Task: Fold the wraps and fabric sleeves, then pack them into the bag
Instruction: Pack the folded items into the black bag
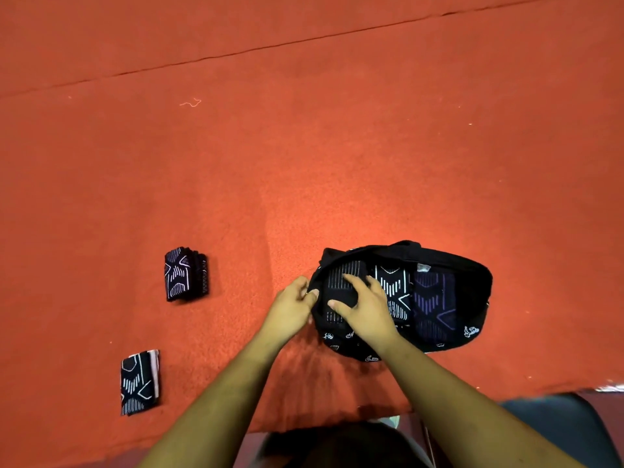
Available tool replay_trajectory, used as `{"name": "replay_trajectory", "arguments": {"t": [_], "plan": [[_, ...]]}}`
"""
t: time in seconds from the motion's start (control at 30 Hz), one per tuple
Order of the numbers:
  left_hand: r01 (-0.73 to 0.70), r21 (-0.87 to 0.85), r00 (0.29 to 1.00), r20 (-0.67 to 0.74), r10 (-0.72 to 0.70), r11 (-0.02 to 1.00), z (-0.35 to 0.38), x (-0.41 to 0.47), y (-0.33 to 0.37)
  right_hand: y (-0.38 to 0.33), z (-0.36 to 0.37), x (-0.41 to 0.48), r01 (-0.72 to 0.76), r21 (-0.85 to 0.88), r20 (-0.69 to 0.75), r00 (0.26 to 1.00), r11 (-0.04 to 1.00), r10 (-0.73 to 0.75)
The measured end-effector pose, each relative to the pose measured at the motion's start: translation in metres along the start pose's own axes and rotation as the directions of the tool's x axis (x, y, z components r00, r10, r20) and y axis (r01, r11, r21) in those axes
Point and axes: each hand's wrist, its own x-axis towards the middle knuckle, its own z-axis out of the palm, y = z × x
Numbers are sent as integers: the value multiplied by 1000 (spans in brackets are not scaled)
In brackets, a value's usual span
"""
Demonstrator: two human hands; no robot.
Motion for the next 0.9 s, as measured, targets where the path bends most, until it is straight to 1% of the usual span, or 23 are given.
{"name": "replay_trajectory", "arguments": {"t": [0.07,0.13,0.23,0.37,0.43,0.5,0.6,0.7,0.73,0.83,0.9], "plan": [[3,12,1000,20,-4,1000,2,3,2,-7,-7,-3,21,-30,-65,998,999,-23],[23,2,1000,21,-23,1000,1,4,2,-18,-15,-5,86,-63,-146,985,994,-94],[73,-61,997,13,-73,995,-16,1,0,-43,-23,-7,189,-80,-191,961,979,-201],[89,-231,978,-164,-129,969,-72,-12,-22,-94,-2,-2,346,-49,-229,909,937,-348],[95,-264,952,-257,-165,960,-110,-25,-47,-120,27,1,388,8,-192,905,922,-379],[135,-270,912,-341,-226,953,-150,-41,-81,-141,64,4,391,79,-124,917,917,-380],[217,-293,825,-454,-335,931,-206,-66,-134,-161,127,10,319,138,11,946,938,-324],[327,-292,706,-556,-438,899,-248,-89,-187,-172,191,17,197,110,176,961,974,-214],[374,-289,674,-568,-472,881,-257,-95,-205,-174,212,19,144,102,218,962,984,-163],[525,-297,627,-500,-598,798,-276,-102,-253,-183,261,31,-15,122,249,968,992,-16],[602,-280,614,-436,-658,748,-283,-97,-283,-191,284,49,-115,119,248,965,986,83]]}}
